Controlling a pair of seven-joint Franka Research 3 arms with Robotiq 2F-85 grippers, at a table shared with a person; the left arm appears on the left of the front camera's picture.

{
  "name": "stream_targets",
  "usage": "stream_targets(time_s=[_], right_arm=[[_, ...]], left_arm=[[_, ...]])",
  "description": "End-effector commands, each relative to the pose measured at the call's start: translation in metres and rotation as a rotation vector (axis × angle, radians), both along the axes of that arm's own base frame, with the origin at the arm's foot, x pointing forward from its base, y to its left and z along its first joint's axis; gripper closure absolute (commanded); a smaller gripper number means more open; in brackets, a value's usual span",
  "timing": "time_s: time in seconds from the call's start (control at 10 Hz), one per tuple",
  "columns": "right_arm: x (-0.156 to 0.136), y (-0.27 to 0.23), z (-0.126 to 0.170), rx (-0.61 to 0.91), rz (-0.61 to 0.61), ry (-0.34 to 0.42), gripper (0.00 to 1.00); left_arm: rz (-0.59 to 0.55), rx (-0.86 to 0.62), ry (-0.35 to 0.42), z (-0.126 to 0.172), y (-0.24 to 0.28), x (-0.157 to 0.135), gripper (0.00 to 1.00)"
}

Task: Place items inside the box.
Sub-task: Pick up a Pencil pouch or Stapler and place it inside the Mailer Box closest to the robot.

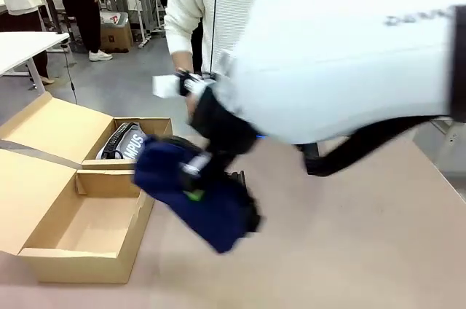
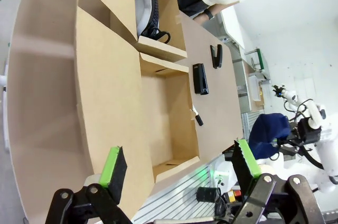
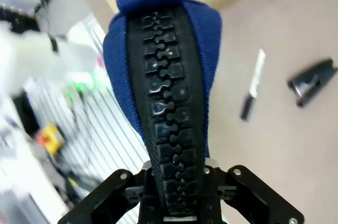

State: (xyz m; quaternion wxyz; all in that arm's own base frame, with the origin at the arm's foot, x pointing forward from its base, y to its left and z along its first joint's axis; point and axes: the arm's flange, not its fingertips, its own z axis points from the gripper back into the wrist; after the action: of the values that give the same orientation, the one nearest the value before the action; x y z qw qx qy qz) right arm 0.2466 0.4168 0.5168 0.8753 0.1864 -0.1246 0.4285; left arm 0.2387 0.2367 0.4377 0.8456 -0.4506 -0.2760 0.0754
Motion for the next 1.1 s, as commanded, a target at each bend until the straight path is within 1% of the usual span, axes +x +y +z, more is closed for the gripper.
stream_targets(time_s=[0.0,0.1,0.2,0.3,0.4,0.5,0.7,0.8,0.9,1.0], right_arm=[[0.024,0.091,0.000,0.093,-0.245,0.111,0.91],[0.039,0.134,-0.009,0.102,-0.355,0.201,0.91],[0.049,0.164,-0.018,0.077,-0.439,0.325,0.91],[0.057,0.182,-0.022,0.088,-0.466,0.356,0.91],[0.060,0.179,-0.022,0.072,-0.471,0.304,0.91],[0.050,0.138,-0.036,0.075,-0.414,0.318,0.91],[0.050,0.138,-0.036,0.075,-0.414,0.318,0.91],[0.063,0.157,-0.045,0.071,-0.452,0.339,0.91],[0.070,0.177,-0.049,0.111,-0.526,0.314,0.91],[0.075,0.195,-0.051,0.146,-0.581,0.327,0.91]], left_arm=[[-0.007,-0.005,-0.033,0.001,0.000,0.001,0.00],[-0.007,-0.005,-0.033,0.001,0.000,0.001,0.00],[-0.007,-0.005,-0.033,0.001,0.000,0.001,0.00],[-0.007,-0.005,-0.033,0.001,0.000,0.001,0.00],[-0.007,-0.005,-0.033,0.001,0.000,0.001,0.00],[-0.007,-0.005,-0.033,0.001,0.000,0.001,0.00],[-0.007,-0.005,-0.033,0.001,0.000,0.001,0.00],[-0.007,-0.005,-0.033,0.001,0.000,0.001,0.00],[-0.007,-0.005,-0.033,0.001,0.000,0.001,0.00],[-0.007,-0.005,-0.033,0.001,0.000,0.001,0.00]])
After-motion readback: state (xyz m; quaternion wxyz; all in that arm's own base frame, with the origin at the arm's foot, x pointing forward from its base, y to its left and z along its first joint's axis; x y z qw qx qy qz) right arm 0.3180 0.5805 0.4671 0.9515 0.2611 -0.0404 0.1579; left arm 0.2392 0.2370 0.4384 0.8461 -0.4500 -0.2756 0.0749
